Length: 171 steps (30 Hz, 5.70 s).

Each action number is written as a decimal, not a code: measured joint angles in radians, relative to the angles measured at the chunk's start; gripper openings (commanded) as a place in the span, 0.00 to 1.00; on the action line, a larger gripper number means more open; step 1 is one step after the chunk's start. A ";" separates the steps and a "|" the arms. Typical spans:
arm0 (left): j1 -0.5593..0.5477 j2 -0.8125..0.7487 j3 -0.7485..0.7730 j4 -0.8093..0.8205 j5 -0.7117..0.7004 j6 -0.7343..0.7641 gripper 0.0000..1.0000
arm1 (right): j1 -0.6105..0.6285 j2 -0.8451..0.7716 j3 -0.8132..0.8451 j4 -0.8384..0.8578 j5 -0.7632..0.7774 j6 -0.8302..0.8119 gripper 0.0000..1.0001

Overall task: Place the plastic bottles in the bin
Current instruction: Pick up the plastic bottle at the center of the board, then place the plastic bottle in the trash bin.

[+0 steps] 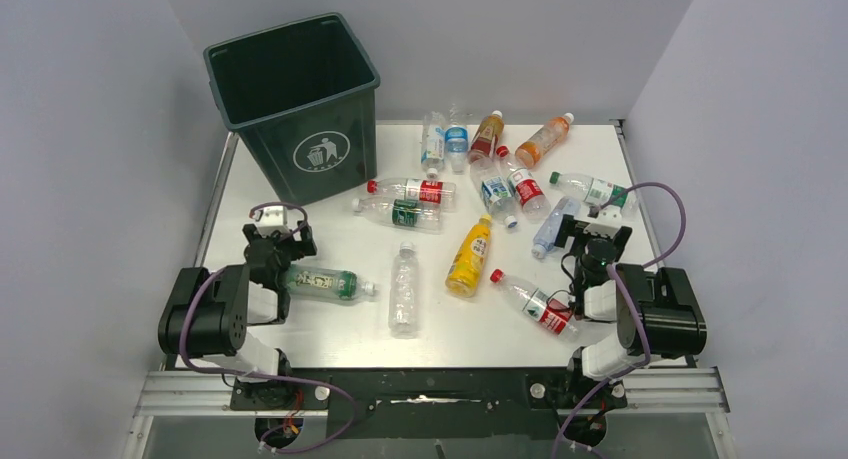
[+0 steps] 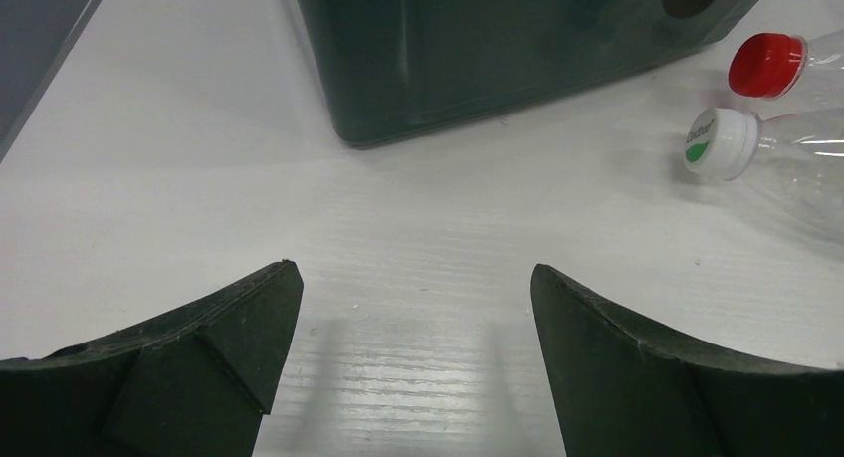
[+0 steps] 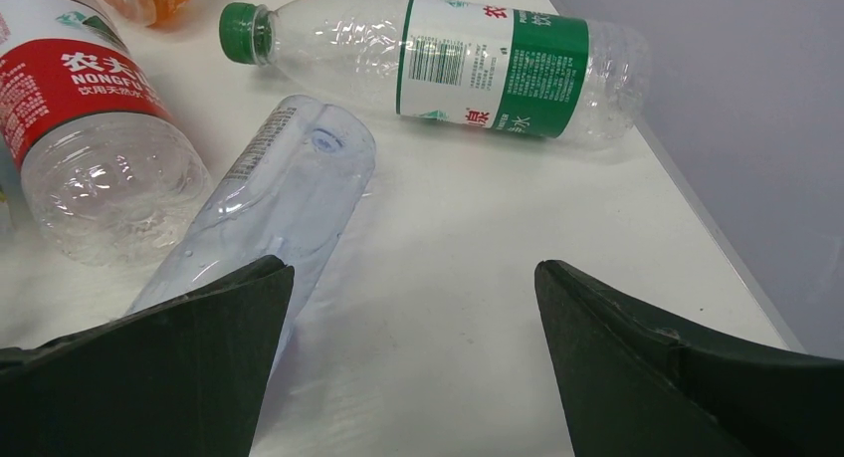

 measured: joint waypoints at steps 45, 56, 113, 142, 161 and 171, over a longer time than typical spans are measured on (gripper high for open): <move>-0.211 -0.752 0.497 -0.891 0.201 -0.327 0.87 | 0.006 -0.431 0.735 -1.487 -0.425 0.349 0.98; -0.249 -0.524 0.476 -0.899 0.334 -0.701 0.87 | 0.006 -0.419 0.615 -1.471 -0.525 0.402 0.98; -1.038 0.389 1.178 -1.496 -0.226 -0.272 0.57 | 0.001 -0.418 0.449 -1.423 -0.522 0.451 0.98; -0.758 0.222 1.463 -1.672 -0.248 -0.246 0.58 | 0.001 -0.505 0.437 -1.419 -0.544 0.460 0.98; -0.628 0.008 1.587 -1.705 -0.155 -0.246 0.58 | 0.001 -0.505 0.400 -1.395 -0.577 0.482 0.98; -0.438 -0.029 1.672 -1.697 -0.118 -0.246 0.58 | 0.020 -0.504 0.393 -1.375 -0.586 0.503 0.98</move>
